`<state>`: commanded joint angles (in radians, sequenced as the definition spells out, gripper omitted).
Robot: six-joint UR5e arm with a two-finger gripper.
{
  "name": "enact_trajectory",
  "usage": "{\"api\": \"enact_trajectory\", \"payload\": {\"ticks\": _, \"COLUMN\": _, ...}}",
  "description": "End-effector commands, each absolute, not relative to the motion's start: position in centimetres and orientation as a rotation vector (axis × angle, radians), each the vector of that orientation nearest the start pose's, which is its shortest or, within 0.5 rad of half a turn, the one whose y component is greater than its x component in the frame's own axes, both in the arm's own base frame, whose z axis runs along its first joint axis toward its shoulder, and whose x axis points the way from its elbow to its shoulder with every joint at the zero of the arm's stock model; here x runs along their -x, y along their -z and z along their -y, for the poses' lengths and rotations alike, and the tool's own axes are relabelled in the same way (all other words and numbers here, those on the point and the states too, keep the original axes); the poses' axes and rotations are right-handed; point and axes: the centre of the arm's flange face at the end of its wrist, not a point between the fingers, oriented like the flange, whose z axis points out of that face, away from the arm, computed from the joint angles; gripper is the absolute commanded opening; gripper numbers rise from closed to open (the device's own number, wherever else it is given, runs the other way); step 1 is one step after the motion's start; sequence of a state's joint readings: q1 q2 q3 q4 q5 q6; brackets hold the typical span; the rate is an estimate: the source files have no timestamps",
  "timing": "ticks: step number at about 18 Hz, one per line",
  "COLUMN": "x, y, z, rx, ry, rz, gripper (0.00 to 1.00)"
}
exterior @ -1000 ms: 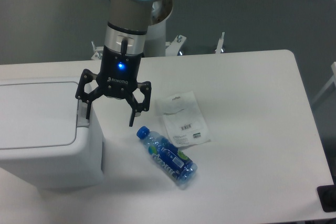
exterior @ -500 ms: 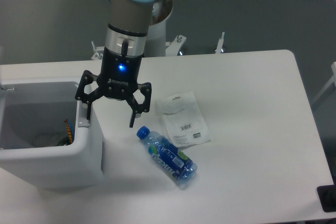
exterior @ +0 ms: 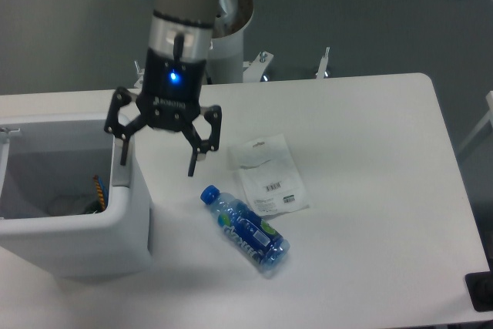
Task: Open the trash can
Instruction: 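Lift the gripper up away from the opened trash can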
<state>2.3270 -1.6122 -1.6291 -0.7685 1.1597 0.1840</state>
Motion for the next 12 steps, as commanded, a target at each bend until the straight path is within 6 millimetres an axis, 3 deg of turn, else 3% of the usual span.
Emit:
{"api": "enact_trajectory", "payload": {"ticks": 6, "x": 32.6, "y": -52.8, "z": -47.2, "rx": 2.352, "ry": -0.185, "rz": 0.553, "gripper": 1.0}}
{"api": "enact_trajectory", "payload": {"ticks": 9, "x": 36.0, "y": -50.0, "z": -45.7, "rx": 2.448, "ry": -0.316, "rz": 0.553, "gripper": 1.0}}
{"api": "enact_trajectory", "payload": {"ticks": 12, "x": 38.5, "y": -47.5, "z": -45.5, "rx": 2.523, "ry": -0.401, "rz": 0.606, "gripper": 1.0}}
